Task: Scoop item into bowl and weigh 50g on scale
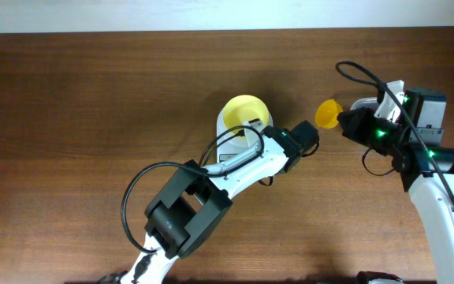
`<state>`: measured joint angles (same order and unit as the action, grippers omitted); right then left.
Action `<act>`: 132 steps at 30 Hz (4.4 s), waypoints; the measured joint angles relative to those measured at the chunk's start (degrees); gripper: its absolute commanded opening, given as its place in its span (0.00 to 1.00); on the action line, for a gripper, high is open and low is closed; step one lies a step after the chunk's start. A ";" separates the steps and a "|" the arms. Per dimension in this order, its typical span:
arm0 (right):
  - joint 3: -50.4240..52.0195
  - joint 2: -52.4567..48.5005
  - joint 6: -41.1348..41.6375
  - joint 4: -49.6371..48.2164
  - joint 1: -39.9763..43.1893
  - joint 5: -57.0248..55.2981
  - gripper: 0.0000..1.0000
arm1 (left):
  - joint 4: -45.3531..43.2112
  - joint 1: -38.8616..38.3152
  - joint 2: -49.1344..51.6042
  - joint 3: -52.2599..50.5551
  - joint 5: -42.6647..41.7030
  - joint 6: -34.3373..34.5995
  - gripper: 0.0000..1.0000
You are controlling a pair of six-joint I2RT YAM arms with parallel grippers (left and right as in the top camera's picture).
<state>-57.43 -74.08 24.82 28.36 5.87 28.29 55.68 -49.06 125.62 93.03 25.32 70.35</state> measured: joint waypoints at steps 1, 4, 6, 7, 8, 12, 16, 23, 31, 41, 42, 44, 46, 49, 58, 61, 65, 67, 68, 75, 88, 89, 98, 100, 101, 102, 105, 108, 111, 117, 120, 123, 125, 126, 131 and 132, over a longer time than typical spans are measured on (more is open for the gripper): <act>0.00 0.00 0.00 0.00 0.00 -0.02 0.04 | 0.72 0.02 0.07 0.28 -0.02 0.02 0.00; 0.00 0.00 0.02 0.00 0.00 -0.90 0.04 | 7.41 0.11 1.51 2.82 -1.09 0.24 0.00; 0.00 0.00 0.00 0.00 0.00 -1.16 0.04 | 10.82 0.15 2.34 3.98 -2.40 0.22 0.00; 0.00 0.00 0.02 0.04 0.00 -1.29 0.04 | 11.26 0.33 2.43 4.00 -2.84 0.22 0.00; 0.00 0.00 0.00 0.02 0.00 -1.31 0.04 | 11.32 0.42 2.43 4.07 -3.02 0.22 0.00; 0.00 0.00 0.00 0.00 0.00 -1.31 0.04 | 11.98 0.48 2.43 4.17 -3.72 0.22 0.00; 0.00 0.00 0.00 0.00 0.00 -1.79 0.04 | 12.50 0.50 1.57 4.15 -4.74 0.07 0.21; 0.00 0.00 0.00 0.00 0.00 -2.62 0.04 | 16.65 0.98 -12.07 4.15 -4.85 -3.80 0.99; 0.00 0.00 -0.70 0.00 0.00 -2.82 0.04 | 23.82 7.63 -23.74 4.15 -8.11 -23.37 0.99; -0.02 0.00 -1.33 1.77 0.00 -2.99 0.04 | 24.68 9.62 -28.46 4.15 -10.21 -49.96 0.99; -0.02 0.00 -1.33 2.91 0.00 -2.97 0.04 | 24.68 9.66 -28.46 4.15 -8.24 -50.38 0.99; -0.04 0.00 -1.36 5.07 0.00 -2.99 0.04 | 24.68 9.66 -28.46 4.15 -6.32 -50.88 0.99; -0.07 0.00 -1.81 7.45 0.00 -2.99 0.04 | 24.72 9.70 -28.46 4.15 -4.94 -51.23 0.99; -0.13 0.00 -2.58 11.52 0.00 -2.82 0.04 | 27.78 9.70 -28.46 4.15 -4.24 -51.36 0.99; -0.15 0.11 -2.75 2.10 0.00 2.91 0.04 | 29.57 9.70 -28.46 3.91 -2.56 -51.28 0.99; -0.15 0.11 -2.75 2.01 0.00 3.08 0.04 | 28.96 9.70 -28.46 3.91 -2.56 -51.28 0.99; -0.15 0.11 -2.75 2.01 0.00 3.13 0.04 | 28.94 9.70 -28.46 3.91 -2.56 -51.28 0.99; -0.15 0.11 -2.78 2.08 0.00 3.13 0.04 | 28.94 9.70 -28.46 3.91 -2.82 -51.28 0.99; -0.15 0.11 -2.78 2.19 0.00 3.13 0.04 | 28.94 9.70 -28.46 3.91 -2.97 -51.30 0.99; -0.15 0.15 -2.82 2.25 0.00 0.26 0.04 | 17.22 9.70 -28.57 3.65 -5.70 -51.98 0.99; -0.15 0.22 -5.99 5.22 0.00 -0.39 0.04 | 16.26 9.70 -28.57 3.61 -16.00 -58.49 0.99; -0.15 0.22 -6.16 5.18 0.00 -0.63 0.04 | 16.50 9.70 -28.57 3.61 -17.16 -60.41 0.99; -0.17 0.22 -7.10 3.85 0.00 -2.95 0.04 | 4.00 11.80 -37.79 -12.92 -21.62 -69.35 0.99; -0.17 0.22 -7.08 4.02 0.00 -2.97 0.04 | 0.22 13.25 -44.44 -19.08 -24.00 -70.73 0.99; -0.17 0.22 -7.08 3.91 0.00 -3.02 0.04 | -1.73 14.08 -48.24 -21.99 -25.66 -71.10 0.99; -0.17 0.24 -7.13 3.89 0.00 -3.02 0.04 | -2.14 15.74 -53.57 -25.03 -27.17 -71.69 0.99; -0.17 0.26 -7.23 3.85 0.00 -3.02 0.04 | -1.73 20.68 -62.42 -29.18 -28.81 -75.41 0.99; -0.17 0.26 -7.30 3.93 0.00 -3.02 0.04 | -2.27 21.07 -62.49 -30.29 -29.46 -77.81 0.99; -0.17 0.26 -7.30 3.91 0.00 -3.02 0.04 | -4.79 21.07 -62.47 -30.36 -29.64 -78.79 0.99; -0.17 0.26 -7.26 3.93 0.00 -3.02 0.04 | -7.52 21.07 -59.60 -30.36 -29.68 -79.80 0.99; -0.17 0.28 -7.32 3.96 0.00 -3.02 0.04 | -8.98 21.07 -58.58 -30.42 -29.68 -80.02 0.99; -0.17 0.28 -7.30 3.91 0.00 -3.02 0.04 | -10.80 21.07 -58.58 -30.45 -31.91 -81.24 0.99; -0.17 0.28 -7.32 3.93 0.00 -3.02 0.04 | -11.47 21.07 -58.58 -30.45 -33.48 -82.20 0.99; -0.17 0.31 -7.32 3.93 0.00 -3.30 0.04 | -11.50 21.07 -58.58 -30.47 -34.01 -82.58 0.99; -0.17 0.31 -7.30 3.91 0.00 -4.13 0.04 | -13.62 21.07 -58.84 -32.09 -34.12 -83.06 0.99; -0.17 0.31 -7.32 3.98 0.00 -4.26 0.04 | -15.06 21.07 -59.41 -33.46 -34.05 -83.06 0.99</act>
<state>-57.60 -73.78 17.50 32.34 5.87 24.03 40.62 -27.99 66.22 59.57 -8.73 -12.71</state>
